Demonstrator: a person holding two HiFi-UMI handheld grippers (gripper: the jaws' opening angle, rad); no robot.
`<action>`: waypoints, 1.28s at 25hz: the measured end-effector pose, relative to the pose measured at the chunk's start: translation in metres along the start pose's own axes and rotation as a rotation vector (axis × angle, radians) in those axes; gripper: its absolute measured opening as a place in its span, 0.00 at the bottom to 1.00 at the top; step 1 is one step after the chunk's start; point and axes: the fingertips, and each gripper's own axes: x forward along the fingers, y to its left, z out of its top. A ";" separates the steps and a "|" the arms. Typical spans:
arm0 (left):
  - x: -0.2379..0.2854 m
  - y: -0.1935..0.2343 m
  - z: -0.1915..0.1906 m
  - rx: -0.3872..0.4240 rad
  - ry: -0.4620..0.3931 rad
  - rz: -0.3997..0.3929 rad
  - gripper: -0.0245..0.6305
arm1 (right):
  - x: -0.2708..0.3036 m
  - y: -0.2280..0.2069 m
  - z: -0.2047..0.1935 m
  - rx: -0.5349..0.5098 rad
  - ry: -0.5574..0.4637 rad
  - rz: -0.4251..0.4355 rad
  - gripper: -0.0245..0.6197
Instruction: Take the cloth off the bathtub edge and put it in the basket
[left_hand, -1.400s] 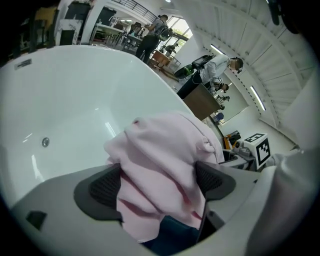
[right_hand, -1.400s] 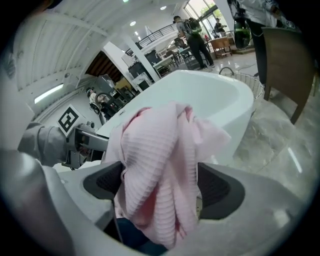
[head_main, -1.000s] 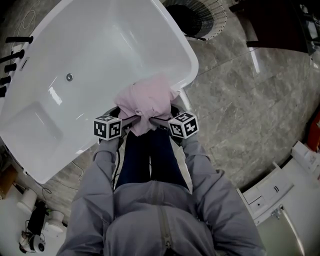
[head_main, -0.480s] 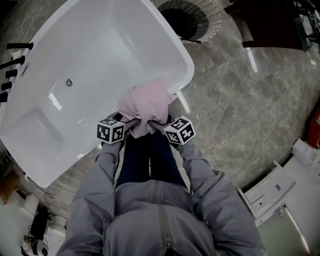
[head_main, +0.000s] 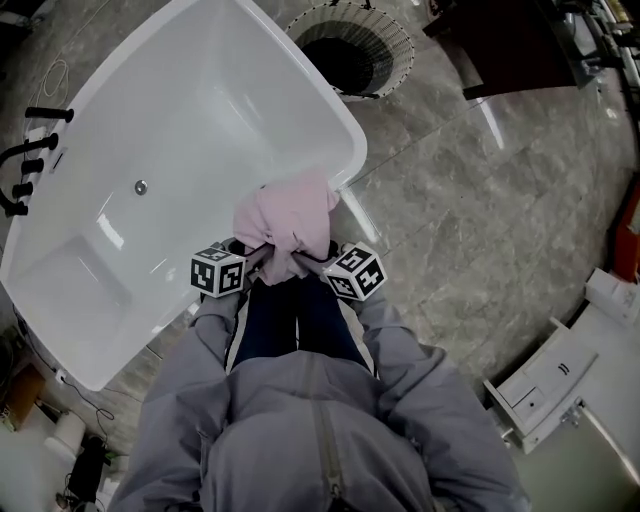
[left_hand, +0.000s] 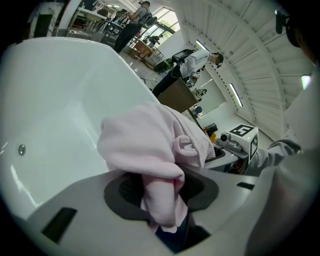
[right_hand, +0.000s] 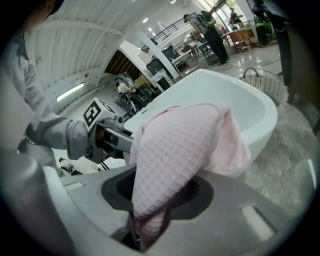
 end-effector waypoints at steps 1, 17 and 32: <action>-0.003 -0.006 0.003 0.012 -0.001 -0.005 0.28 | -0.005 0.004 0.002 -0.003 -0.010 -0.001 0.26; -0.054 -0.122 0.066 0.272 -0.060 -0.097 0.27 | -0.116 0.056 0.059 -0.120 -0.197 -0.106 0.25; -0.106 -0.215 0.117 0.452 -0.178 -0.143 0.27 | -0.201 0.105 0.110 -0.200 -0.340 -0.216 0.25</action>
